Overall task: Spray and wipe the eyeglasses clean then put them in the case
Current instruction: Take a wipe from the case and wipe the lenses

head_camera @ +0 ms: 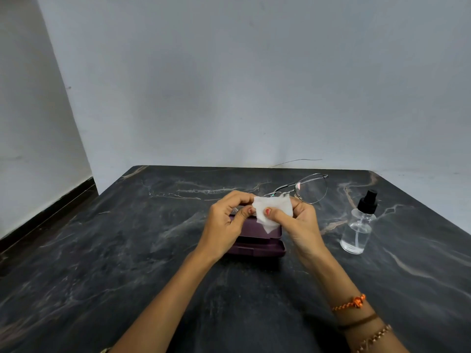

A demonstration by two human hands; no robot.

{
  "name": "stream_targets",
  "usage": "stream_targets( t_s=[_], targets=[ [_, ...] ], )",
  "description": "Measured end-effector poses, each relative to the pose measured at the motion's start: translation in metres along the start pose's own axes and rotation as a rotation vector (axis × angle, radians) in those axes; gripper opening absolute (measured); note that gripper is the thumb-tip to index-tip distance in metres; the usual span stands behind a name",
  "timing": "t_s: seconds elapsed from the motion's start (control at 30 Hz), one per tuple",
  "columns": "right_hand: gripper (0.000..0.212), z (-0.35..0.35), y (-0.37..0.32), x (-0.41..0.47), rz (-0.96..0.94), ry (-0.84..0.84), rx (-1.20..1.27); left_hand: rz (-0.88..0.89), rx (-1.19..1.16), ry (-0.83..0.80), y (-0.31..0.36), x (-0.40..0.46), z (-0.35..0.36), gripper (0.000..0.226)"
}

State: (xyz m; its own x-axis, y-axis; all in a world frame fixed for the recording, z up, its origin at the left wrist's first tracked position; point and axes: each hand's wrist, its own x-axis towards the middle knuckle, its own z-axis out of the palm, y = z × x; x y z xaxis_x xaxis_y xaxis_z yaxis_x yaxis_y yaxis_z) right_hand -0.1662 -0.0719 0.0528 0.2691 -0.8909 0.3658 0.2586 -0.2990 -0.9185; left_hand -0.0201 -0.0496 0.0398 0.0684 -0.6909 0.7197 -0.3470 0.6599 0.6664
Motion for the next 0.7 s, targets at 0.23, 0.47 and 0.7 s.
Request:
stream_targets(
  t_s=[0.23, 0.47, 0.7],
  targets=[
    [0.016, -0.001, 0.002, 0.001, 0.006, 0.032, 0.071, -0.059, -0.041, 0.069, 0.001, 0.001, 0.0, 0.022],
    [0.051, 0.013, 0.017, 0.001, 0.132, 0.04, 0.565, 0.034, -0.071, 0.127, 0.003, -0.002, 0.007, 0.01],
    [0.058, 0.017, 0.018, -0.002, 0.142, -0.053, 0.552, 0.017, -0.101, 0.222, 0.001, -0.007, 0.012, 0.024]
  ],
)
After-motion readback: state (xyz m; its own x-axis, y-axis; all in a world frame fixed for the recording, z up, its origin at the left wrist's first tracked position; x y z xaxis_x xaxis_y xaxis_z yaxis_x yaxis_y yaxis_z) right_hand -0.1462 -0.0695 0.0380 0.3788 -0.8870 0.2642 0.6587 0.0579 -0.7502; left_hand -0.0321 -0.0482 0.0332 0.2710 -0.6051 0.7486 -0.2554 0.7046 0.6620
